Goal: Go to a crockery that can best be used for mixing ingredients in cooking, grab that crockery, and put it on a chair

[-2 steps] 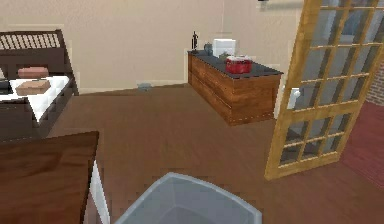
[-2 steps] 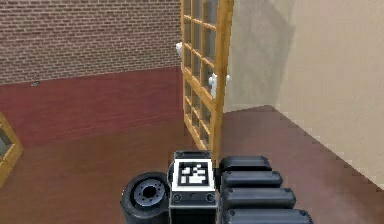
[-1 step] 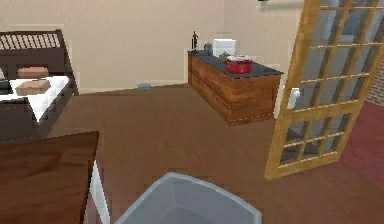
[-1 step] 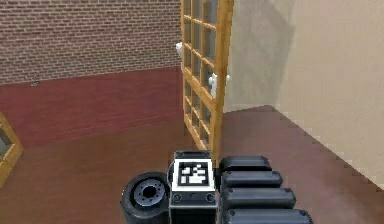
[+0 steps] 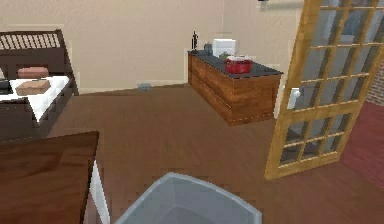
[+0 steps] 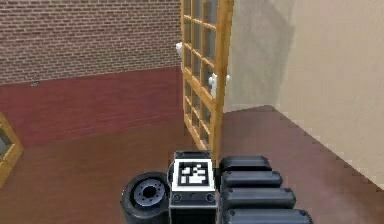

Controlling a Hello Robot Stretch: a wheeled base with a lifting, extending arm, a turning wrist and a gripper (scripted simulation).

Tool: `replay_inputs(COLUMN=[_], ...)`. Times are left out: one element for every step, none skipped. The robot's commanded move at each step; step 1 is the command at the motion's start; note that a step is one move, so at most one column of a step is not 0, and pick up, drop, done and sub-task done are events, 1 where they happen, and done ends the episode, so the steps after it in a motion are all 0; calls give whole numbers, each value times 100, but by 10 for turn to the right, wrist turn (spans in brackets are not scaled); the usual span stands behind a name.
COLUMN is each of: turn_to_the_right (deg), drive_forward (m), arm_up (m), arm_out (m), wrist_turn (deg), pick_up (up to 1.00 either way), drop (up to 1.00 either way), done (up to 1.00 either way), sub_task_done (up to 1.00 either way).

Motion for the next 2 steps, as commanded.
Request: replay_inputs(turn_to_the_right=[-450, 450], drive_forward=[0, 0], arm_up=[0, 0], arm_out=[0, 0], wrist_turn=[0, 0], pick_up=[0, 0], drop=[0, 0], done=[0, 0], sub_task_done=[0, 0])
